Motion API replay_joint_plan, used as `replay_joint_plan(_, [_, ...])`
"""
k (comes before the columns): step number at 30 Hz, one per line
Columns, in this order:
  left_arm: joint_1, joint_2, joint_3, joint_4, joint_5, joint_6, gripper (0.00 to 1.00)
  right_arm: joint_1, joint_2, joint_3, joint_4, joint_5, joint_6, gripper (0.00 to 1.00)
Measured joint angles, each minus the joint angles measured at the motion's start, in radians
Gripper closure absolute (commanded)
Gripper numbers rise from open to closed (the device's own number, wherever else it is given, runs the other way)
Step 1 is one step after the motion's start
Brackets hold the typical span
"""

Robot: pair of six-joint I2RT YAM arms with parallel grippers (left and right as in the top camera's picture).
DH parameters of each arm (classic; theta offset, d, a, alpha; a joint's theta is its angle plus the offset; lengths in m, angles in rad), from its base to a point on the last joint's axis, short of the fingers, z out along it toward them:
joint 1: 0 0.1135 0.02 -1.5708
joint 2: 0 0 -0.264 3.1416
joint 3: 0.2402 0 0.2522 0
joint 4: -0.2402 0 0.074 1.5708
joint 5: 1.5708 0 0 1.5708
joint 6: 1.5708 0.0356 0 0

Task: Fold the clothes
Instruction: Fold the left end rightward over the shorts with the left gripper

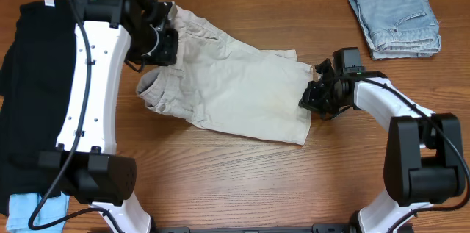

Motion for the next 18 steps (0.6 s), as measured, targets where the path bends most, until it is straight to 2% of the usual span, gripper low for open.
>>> replay_joint_plan(7, [-0.095, 0.0, 0.002, 0.019, -0.03, -0.057, 0.96, -0.006, 0.007, 0.0, 0.002, 0.015, 0.039, 0.96])
replay_joint_plan(18, [-0.356, 0.017, 0.005, 0.182, -0.044, -0.266, 0.96, -0.006, 0.007, 0.0, -0.003, 0.022, 0.062, 0.96])
